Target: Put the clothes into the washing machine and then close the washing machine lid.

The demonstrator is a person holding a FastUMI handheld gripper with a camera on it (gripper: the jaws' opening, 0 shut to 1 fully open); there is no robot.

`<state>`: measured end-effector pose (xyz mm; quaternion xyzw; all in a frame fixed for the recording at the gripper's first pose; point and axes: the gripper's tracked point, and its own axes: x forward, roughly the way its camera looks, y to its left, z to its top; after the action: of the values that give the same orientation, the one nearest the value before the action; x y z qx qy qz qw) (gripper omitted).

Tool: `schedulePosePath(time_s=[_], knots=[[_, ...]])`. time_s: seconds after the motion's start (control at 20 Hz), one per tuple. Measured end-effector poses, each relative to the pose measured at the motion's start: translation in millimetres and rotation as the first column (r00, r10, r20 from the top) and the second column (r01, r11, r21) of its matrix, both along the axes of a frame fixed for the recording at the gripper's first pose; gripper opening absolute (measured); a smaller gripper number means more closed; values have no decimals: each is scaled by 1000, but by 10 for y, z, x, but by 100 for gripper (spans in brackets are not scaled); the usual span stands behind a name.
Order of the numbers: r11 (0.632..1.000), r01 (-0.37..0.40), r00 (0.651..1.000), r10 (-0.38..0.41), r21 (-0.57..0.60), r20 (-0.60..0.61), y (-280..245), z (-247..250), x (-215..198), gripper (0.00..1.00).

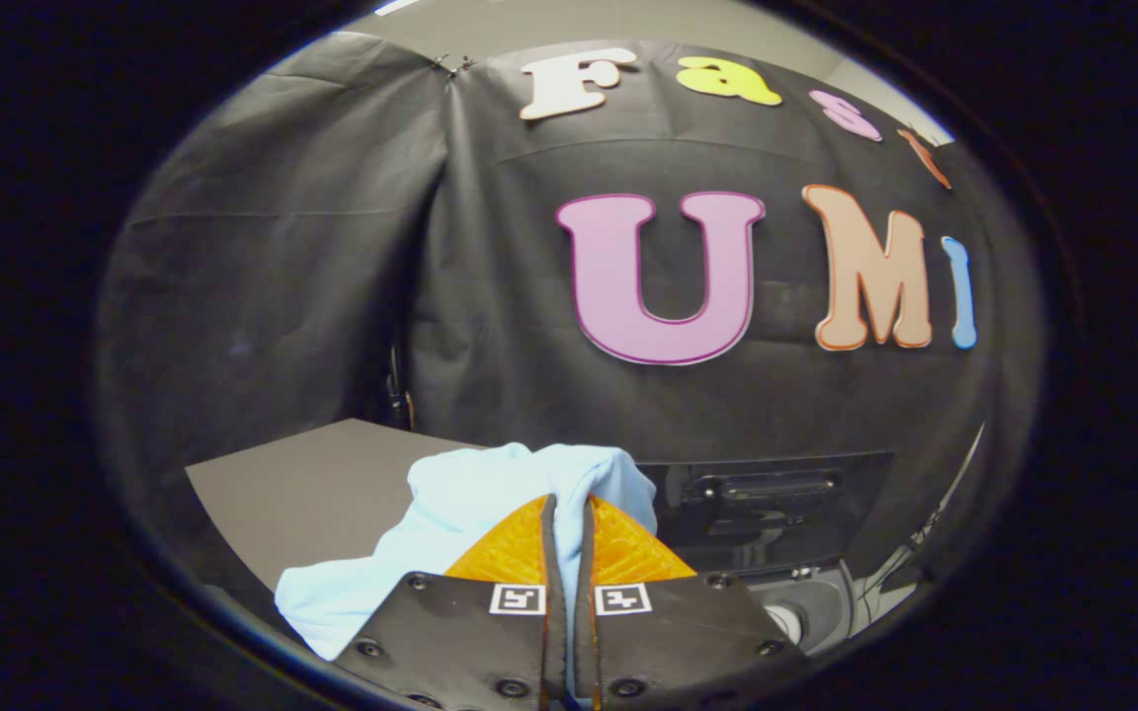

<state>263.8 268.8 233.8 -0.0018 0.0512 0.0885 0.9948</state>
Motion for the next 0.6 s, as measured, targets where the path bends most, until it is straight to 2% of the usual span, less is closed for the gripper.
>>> schedulePosePath(time_s=[0.3,0.6], knots=[[989,145,989,-145,10,16,-742,32,47,4],[970,237,971,-238,-54,-17,-1178,-275,259,11]])
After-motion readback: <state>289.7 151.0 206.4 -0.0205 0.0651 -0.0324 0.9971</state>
